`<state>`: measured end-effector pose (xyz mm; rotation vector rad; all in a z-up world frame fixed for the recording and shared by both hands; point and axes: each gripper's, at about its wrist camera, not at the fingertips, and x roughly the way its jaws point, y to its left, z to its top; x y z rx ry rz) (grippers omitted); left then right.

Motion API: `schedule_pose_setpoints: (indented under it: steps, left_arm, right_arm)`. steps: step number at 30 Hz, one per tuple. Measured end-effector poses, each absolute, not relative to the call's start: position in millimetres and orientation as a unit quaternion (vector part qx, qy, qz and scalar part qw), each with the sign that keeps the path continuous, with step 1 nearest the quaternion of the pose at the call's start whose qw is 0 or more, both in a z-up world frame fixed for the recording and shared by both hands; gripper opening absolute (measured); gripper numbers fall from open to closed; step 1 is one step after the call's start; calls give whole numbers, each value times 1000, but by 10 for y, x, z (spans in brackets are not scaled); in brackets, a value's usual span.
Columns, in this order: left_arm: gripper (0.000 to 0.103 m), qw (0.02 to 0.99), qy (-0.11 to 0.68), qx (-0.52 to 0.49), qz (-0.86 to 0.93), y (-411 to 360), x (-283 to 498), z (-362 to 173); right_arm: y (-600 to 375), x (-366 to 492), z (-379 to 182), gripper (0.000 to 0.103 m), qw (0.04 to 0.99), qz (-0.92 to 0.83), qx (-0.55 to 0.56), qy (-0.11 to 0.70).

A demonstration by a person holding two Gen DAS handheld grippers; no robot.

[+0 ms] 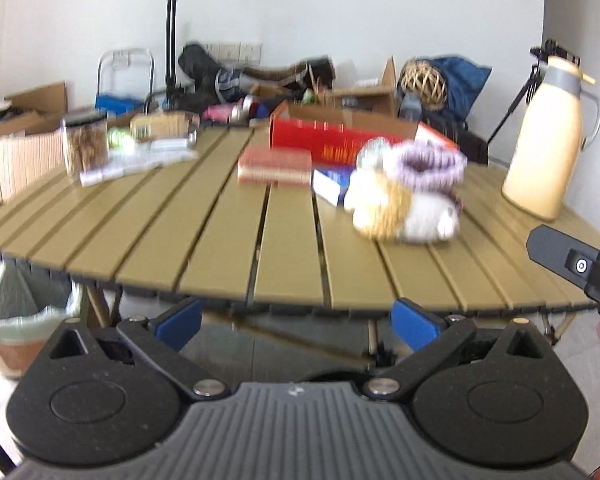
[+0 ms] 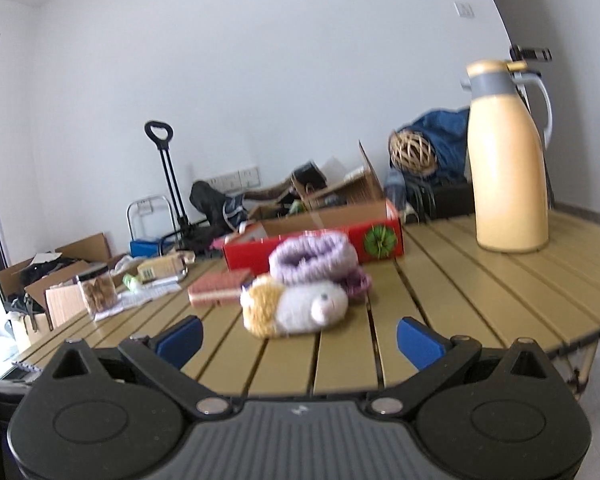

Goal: Collect trash
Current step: 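Raise both open tools from the bin back toward the table, then close the right gripper on the cream-and-white plush toy on the table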

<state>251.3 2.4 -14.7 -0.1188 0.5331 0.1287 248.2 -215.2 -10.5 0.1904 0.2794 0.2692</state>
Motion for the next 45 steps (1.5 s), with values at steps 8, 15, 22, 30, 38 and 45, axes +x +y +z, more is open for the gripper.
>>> schedule_pose_setpoints:
  steps: [8,15,22,30,38,45]
  left_arm:
    - [103,969,224,-71,75,124,2801,100]
    - [103,970,217,-74,84,259,3090,171]
    - [103,967,224,-76,98,448,3290,102]
    - [103,964,231,-77,109,613,3448,104]
    - [103,959,243,-92,114,739,3475,49]
    - [103,956,253,-103,109,803,3450,10]
  right_arm:
    - [-2170,2800,129,103,982,128,109,89]
    - [-2007,3128,153,103,982,138,95,92]
    - [-1766,3424,31,103,980,143,76,117]
    - [-1485,3680,-70,103,977,154,53,138]
    - [-1376,3968,-327,103,973,131,62,179]
    - [-1232,4209,-386,103,975,83,44,202]
